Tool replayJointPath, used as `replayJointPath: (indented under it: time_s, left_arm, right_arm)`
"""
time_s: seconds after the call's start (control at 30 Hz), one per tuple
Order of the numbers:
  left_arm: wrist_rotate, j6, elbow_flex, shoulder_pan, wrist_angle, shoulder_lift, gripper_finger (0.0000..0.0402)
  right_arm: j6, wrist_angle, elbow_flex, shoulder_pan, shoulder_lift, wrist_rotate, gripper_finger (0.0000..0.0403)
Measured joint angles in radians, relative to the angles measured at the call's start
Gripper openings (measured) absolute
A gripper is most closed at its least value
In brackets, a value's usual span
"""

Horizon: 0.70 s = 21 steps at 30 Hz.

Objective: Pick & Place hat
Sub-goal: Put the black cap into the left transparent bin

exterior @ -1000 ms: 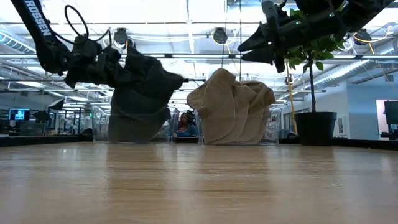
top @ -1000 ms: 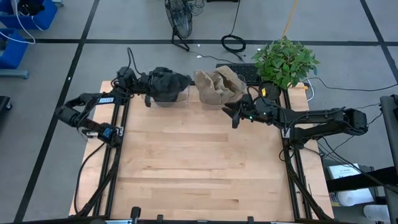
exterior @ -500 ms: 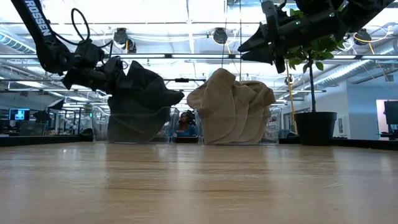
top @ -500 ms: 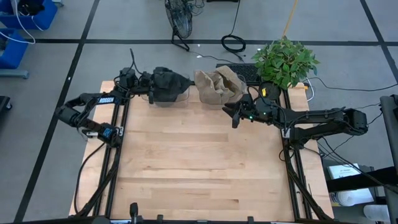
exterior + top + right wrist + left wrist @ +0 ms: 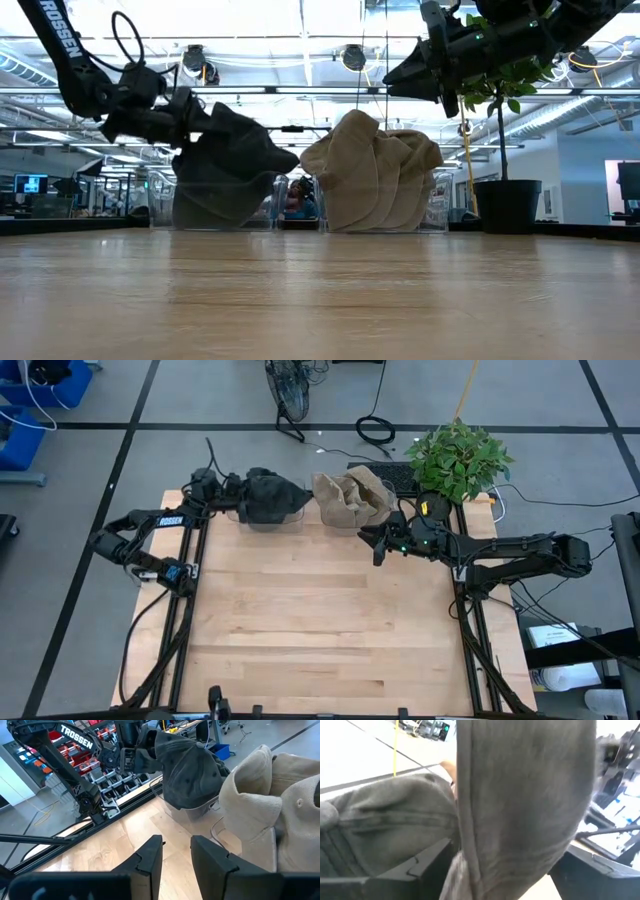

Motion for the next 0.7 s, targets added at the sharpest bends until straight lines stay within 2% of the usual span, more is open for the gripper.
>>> replayJointPath:
  time_s: [0.23,0.43,0.53,0.7]
  left_arm:
    - [-0.032,-0.033,0.0,0.0,0.056,-0.054,0.0307]
    - [-0.059,0.02,0.0,0.0,0.058,-0.14,0.0289]
    - [-0.114,0.022,0.0,-0.003,0.058,-0.191,0.0278]
    - [-0.157,0.094,0.0,-0.052,0.056,-0.263,0.0253]
  right_arm:
    - [0.0,0.0,0.0,0.0,0.0,-0.002,0.0088]
    - [0.016,0.0,0.0,0.0,0.0,-0.003,0.0088]
    - [0.019,0.0,0.0,0.0,0.0,-0.003,0.0088]
    - [0.019,0.0,0.0,0.0,0.0,-0.003,0.0088]
